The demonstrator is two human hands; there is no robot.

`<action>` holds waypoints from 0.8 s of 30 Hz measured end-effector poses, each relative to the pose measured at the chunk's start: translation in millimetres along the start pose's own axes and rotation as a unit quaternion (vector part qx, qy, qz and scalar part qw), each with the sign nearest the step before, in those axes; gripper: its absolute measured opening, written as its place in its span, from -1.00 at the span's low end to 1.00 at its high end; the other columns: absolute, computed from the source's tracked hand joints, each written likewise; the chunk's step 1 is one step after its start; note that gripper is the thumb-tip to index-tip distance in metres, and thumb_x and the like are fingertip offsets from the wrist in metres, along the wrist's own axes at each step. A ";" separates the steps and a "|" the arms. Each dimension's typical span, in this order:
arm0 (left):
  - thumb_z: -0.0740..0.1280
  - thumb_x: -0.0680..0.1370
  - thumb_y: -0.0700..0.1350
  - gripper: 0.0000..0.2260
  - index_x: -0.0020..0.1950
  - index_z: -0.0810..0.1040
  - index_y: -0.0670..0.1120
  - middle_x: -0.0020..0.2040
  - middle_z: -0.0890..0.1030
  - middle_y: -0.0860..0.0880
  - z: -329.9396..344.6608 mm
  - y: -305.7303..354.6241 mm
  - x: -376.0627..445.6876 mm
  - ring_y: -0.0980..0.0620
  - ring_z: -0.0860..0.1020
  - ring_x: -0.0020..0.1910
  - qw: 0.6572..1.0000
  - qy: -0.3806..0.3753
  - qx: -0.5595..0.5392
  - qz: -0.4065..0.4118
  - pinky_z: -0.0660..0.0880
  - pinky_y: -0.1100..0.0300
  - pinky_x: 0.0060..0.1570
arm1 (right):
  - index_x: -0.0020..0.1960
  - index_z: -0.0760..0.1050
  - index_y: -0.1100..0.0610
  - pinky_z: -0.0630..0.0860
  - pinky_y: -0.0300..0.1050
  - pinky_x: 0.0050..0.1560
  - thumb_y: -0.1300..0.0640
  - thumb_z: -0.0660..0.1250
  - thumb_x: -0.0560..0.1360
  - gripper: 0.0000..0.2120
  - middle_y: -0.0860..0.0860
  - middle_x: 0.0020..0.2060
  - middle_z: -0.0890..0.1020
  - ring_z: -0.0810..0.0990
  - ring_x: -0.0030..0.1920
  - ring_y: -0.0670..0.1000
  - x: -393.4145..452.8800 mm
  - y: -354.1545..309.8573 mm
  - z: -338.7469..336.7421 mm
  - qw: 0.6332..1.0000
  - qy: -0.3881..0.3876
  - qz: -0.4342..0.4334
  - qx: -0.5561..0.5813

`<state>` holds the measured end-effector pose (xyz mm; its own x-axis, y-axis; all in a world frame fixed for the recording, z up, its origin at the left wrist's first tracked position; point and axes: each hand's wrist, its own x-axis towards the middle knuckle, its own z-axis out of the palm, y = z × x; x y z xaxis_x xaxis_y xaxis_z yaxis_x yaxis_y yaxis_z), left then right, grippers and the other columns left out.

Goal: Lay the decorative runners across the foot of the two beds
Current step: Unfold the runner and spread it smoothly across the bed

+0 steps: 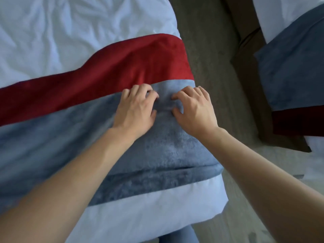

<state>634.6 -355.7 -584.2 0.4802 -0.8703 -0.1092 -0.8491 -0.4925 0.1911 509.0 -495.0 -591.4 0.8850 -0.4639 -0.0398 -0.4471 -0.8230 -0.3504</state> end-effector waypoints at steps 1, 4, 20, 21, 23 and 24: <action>0.42 0.44 -0.07 -0.68 0.18 0.54 -0.04 0.19 0.49 -0.03 2.8 2.5 -15.7 -0.10 0.46 0.15 1.000 -0.006 0.000 0.001 0.29 0.00 0.06 | 0.04 0.62 0.12 0.31 0.06 0.31 0.13 0.36 0.43 -0.79 0.05 -0.05 0.61 0.55 -0.04 0.15 -9.8 -3.2 1.0 1.000 -0.001 -0.008 -0.005; 0.41 0.45 -0.07 -0.71 0.16 0.54 -0.05 0.17 0.49 -0.03 7.7 10.4 -57.9 -0.10 0.46 0.13 1.000 -0.023 -0.010 0.005 0.31 0.02 0.07 | 0.00 0.63 0.11 0.37 0.06 0.25 0.12 0.38 0.42 -0.82 0.05 -0.08 0.60 0.55 -0.07 0.15 -42.1 -13.6 2.2 1.000 -0.008 -0.015 -0.014; 0.32 0.49 0.05 -0.79 0.00 0.53 -0.06 -0.07 0.52 -0.06 44.2 47.4 -213.4 -0.14 0.45 -0.06 0.996 0.028 0.022 0.083 0.25 0.01 -0.10 | 0.03 0.61 0.11 0.32 0.08 0.34 0.15 0.32 0.47 -0.83 0.07 -0.11 0.59 0.53 -0.04 0.18 -218.4 -57.6 26.9 0.992 -0.020 -0.067 -0.100; 0.32 0.49 0.08 -0.75 0.05 0.54 -0.04 -0.05 0.52 -0.05 45.2 46.4 -215.5 -0.13 0.45 -0.04 0.997 0.023 0.029 0.073 0.25 0.01 -0.08 | 0.05 0.60 0.11 0.31 0.08 0.36 0.15 0.32 0.46 -0.81 0.06 -0.09 0.59 0.53 -0.04 0.17 -216.9 -56.3 27.1 0.991 -0.019 -0.065 -0.113; 0.32 0.50 0.04 -0.78 0.07 0.55 -0.04 -0.04 0.54 -0.04 46.6 47.3 -212.2 -0.13 0.46 -0.04 0.997 0.043 0.037 0.059 0.25 0.01 -0.08 | -0.02 0.60 0.11 0.37 0.08 0.29 0.18 0.32 0.46 -0.87 0.06 -0.14 0.57 0.52 -0.09 0.17 -207.7 -54.5 26.9 0.989 0.013 -0.067 -0.132; 0.32 0.51 -0.01 -0.84 0.04 0.56 -0.04 -0.07 0.55 -0.04 47.6 48.7 -207.8 -0.13 0.47 -0.06 0.996 0.057 0.034 0.056 0.26 0.00 -0.09 | -0.08 0.59 0.12 0.40 0.08 0.24 0.22 0.32 0.46 -0.91 0.06 -0.18 0.56 0.51 -0.11 0.17 -201.7 -52.7 27.3 0.988 0.029 -0.064 -0.140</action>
<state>483.0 -198.8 -598.6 0.3996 -0.9165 0.0207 -0.9102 -0.3939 0.1282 357.6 -349.1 -590.5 0.9310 -0.3623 0.0445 -0.3584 -0.9304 -0.0772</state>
